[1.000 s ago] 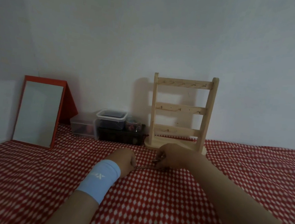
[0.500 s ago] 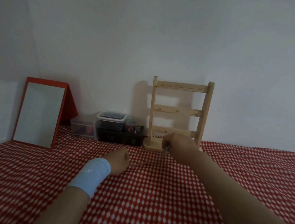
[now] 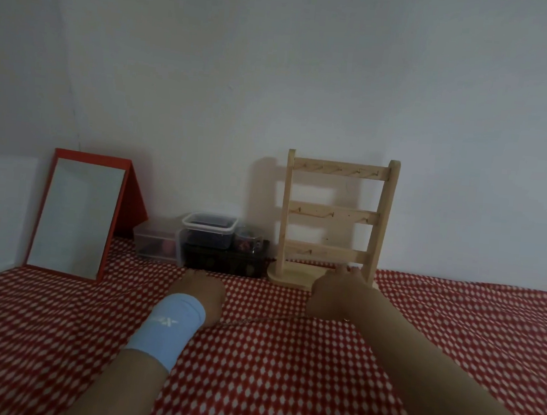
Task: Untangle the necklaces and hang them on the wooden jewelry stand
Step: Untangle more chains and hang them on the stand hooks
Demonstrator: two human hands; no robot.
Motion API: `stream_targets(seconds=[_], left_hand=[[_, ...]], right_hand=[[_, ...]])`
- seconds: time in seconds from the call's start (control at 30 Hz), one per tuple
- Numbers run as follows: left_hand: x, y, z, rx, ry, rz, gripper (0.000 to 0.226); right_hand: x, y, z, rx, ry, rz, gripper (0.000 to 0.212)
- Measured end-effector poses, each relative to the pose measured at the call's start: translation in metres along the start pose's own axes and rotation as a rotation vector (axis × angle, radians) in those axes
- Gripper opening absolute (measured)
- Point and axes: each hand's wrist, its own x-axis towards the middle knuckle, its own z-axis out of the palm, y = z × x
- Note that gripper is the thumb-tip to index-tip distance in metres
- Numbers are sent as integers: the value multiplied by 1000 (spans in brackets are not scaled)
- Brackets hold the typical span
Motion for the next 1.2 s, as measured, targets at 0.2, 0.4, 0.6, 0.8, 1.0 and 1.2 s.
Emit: stream_targets(seconds=[0.2,0.4,0.6,0.8,1.0,1.2], left_hand=[[-5,4,1,-183,-47,173,46],[-9,-23,2,-191,-77,194,37],[-9,-33,3,-221,-41,130,17],[-9,-27,5,-269,-26,122,10],[-10,-7,-7,-673,150,224,7],[-7,11,-43,-1336,244,232,15]], right_hand=[[0,-45,-1,402,61,-355,39],[8,-66,13,542,120,-391,18],[9,-54,6,539,150,-216,23],[4,-35,9,174,146,16,28],[-1,-64,-3,724,230,-306,39],[-3,-78,-16,1572,47,-494,30]])
